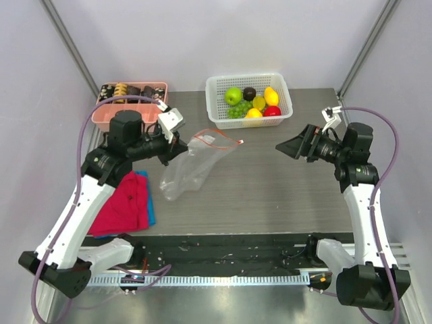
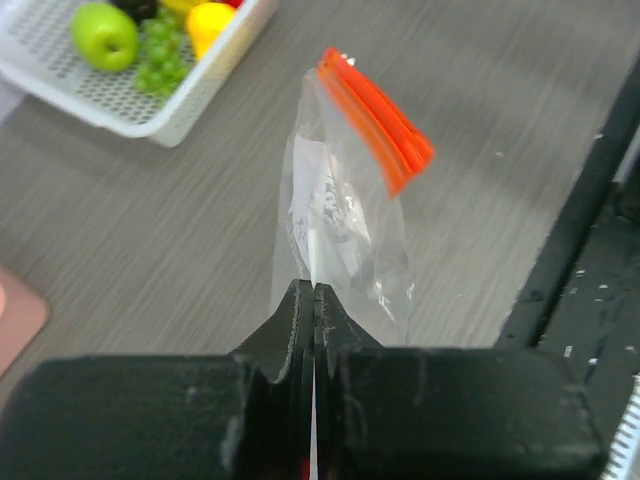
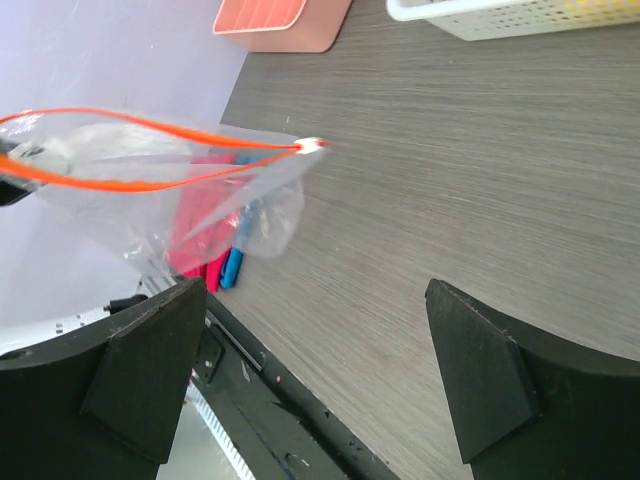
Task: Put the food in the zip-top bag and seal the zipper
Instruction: Pick up the zipper food storage bag at the center of the board, then open the zipper of the food storage bag.
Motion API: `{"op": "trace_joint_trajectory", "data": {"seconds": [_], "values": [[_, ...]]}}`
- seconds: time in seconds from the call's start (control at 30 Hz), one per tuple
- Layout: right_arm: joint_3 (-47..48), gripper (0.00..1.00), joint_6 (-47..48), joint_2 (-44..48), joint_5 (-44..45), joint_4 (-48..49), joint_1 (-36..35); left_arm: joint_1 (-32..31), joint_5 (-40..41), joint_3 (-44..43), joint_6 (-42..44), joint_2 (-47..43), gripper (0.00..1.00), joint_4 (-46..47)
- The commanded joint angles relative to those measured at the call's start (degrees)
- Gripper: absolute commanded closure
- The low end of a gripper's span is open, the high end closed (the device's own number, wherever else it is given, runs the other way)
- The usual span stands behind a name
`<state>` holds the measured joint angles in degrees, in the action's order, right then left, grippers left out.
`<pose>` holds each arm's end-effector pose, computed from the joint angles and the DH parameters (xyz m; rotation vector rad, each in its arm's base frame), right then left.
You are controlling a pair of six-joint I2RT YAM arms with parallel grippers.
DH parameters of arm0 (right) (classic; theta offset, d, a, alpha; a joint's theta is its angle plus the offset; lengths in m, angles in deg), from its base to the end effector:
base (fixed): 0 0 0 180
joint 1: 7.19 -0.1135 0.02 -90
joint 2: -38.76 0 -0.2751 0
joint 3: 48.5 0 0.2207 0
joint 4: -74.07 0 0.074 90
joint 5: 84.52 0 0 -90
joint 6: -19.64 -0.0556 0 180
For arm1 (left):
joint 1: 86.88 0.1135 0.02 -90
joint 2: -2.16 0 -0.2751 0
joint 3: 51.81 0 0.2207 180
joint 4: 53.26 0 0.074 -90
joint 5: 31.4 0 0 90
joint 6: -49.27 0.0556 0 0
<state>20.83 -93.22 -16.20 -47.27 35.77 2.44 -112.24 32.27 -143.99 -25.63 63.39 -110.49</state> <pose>0.1792 0.0145 0.3498 -0.0556 1.9573 1.0575 0.1592 -0.1028 0.4133 0.9667 1.7803 -0.5784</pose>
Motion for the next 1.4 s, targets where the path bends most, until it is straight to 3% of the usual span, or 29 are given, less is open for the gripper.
{"op": "trace_joint_trajectory", "data": {"seconds": [0.0,0.13,0.3,0.4,0.6,0.9,1.17,1.27,1.37], "values": [[2.07,0.04,2.01,3.1,3.88,5.12,-3.64,0.14,-10.14,1.52,-9.9,2.92,1.0,6.73],[4.88,0.07,12.54,4.16,4.15,4.35,-8.11,0.14,-20.04,1.16,-9.47,4.86,1.0,4.72],[8.93,0.08,29.93,0.21,8.09,-1.12,-15.94,0.14,-26.4,1.34,-9.91,7.23,1.0,3.84],[7.62,0.08,34.43,0.03,10.03,0.98,-20.87,0.14,-28.42,0.99,-9.91,7.85,1.0,3.05],[-0.99,0.14,39.54,1.96,10.3,15.47,-27.2,0.05,-31.94,0.46,-8.42,7.76,1.0,0.24],[-4.6,0.22,41.66,0.82,13.28,19.18,-37.65,0.14,-33.7,0.55,-8.24,7.59,1.0,-0.56],[-5.05,0.27,43.15,-2.96,15.05,21.91,-41.62,0.05,-34.67,0.99,-8.24,7.67,1.0,-0.47],[-4.7,0.36,43.16,-3.84,15.31,22.26,-42.67,-0.03,-34.41,0.9,-8.15,7.85,1.0,-0.56],[-4.52,0.59,40.62,-3.67,16.1,22.26,-43.99,0.05,-33.97,1.16,-8.58,8.11,1.0,0.31]]}}
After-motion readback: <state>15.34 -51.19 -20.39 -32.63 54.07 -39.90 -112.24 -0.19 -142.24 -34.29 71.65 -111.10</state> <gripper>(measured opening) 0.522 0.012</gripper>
